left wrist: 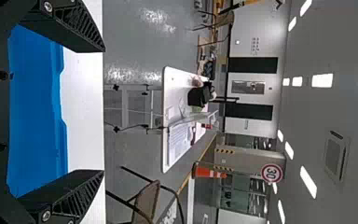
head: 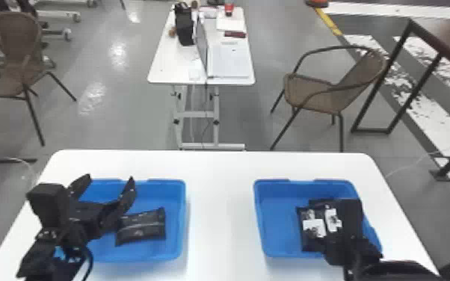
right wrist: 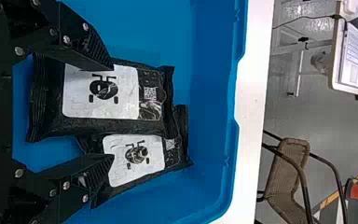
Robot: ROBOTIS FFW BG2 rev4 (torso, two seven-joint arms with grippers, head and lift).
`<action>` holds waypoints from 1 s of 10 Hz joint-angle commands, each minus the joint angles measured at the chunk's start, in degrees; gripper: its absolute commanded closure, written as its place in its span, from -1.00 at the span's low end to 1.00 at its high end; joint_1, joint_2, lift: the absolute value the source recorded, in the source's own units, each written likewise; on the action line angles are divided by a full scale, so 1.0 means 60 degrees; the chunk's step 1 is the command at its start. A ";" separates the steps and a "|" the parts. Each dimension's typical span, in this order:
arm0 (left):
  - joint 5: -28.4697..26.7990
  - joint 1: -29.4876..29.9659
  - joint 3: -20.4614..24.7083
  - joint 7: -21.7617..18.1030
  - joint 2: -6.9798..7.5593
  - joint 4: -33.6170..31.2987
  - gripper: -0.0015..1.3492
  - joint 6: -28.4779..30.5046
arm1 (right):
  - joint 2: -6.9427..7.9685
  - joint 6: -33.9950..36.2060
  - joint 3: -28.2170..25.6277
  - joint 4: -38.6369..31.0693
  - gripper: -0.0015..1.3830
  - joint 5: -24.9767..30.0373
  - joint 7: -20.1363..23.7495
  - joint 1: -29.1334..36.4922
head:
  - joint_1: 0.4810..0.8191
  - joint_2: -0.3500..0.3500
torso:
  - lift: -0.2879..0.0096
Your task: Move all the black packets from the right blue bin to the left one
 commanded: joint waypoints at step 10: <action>0.0235 0.0046 0.0071 -0.0029 -0.0025 -0.0003 -0.85 0.0270 | -0.0275 -0.0325 0.0271 -0.0649 0.70 -0.1070 0.1324 -0.0071 | 0.27 -0.05 | 0.94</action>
